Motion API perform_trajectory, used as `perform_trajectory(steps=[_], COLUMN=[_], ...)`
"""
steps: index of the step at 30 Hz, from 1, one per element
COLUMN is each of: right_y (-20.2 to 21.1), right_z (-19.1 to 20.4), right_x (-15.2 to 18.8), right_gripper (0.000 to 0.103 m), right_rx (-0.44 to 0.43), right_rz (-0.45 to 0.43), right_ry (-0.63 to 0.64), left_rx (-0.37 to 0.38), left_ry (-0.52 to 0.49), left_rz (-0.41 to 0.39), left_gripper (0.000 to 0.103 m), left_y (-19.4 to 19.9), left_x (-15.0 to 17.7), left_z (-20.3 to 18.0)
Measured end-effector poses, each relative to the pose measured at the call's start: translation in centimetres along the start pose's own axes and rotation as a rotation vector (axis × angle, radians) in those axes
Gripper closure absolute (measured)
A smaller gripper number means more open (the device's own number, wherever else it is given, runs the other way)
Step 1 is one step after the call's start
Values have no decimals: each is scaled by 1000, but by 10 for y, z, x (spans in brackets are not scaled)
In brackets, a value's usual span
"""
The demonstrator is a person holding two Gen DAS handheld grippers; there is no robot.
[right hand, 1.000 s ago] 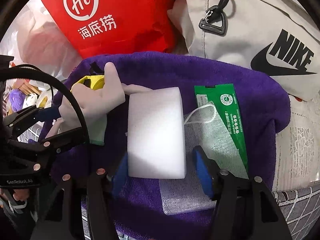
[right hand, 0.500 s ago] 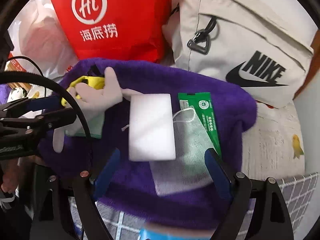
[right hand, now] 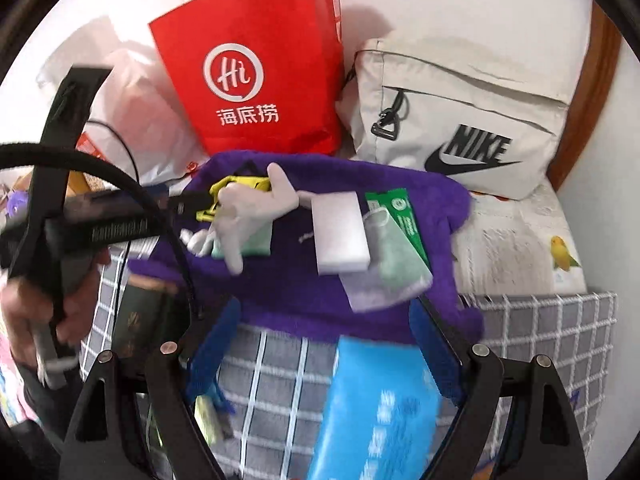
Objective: Organize soft objects
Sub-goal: 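Lift both tools away from the towel back over the pile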
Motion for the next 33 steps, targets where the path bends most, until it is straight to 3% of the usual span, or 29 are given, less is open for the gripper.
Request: perform_trajectory(steps=[4, 7, 15, 19, 26, 33], right_y=[26, 39, 70, 83, 86, 72], right_z=[0, 1, 13, 24, 49, 65], right_x=[25, 42, 92, 111, 151, 203], right_gripper=[17, 17, 17, 17, 17, 17], right_rx=[35, 48, 7, -39, -71, -78], right_rz=[-15, -16, -42, -80, -79, -42], right_ry=[11, 2, -8, -12, 30, 93], left_rx=[31, 7, 38, -17, -47, -92], left_ry=[-22, -65, -115, -193, -159, -98], left_rz=[-29, -39, -107, -154, -225, -194], left_gripper=[29, 29, 29, 29, 24, 24], left_y=[17, 26, 83, 123, 181, 190], left_x=[1, 7, 27, 43, 87, 147], left_z=[-17, -31, -73, -83, -77, -58])
Point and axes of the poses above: each gripper's, at about its wrist camera, not at the fingertips, and y roughly against the way its jaws point, z to its left, x to its underside, the point moved 10 cm from there along -y, roughly the way its jaws point, and after that the axes turned 10 degrees about y, right-handed, at the moved point
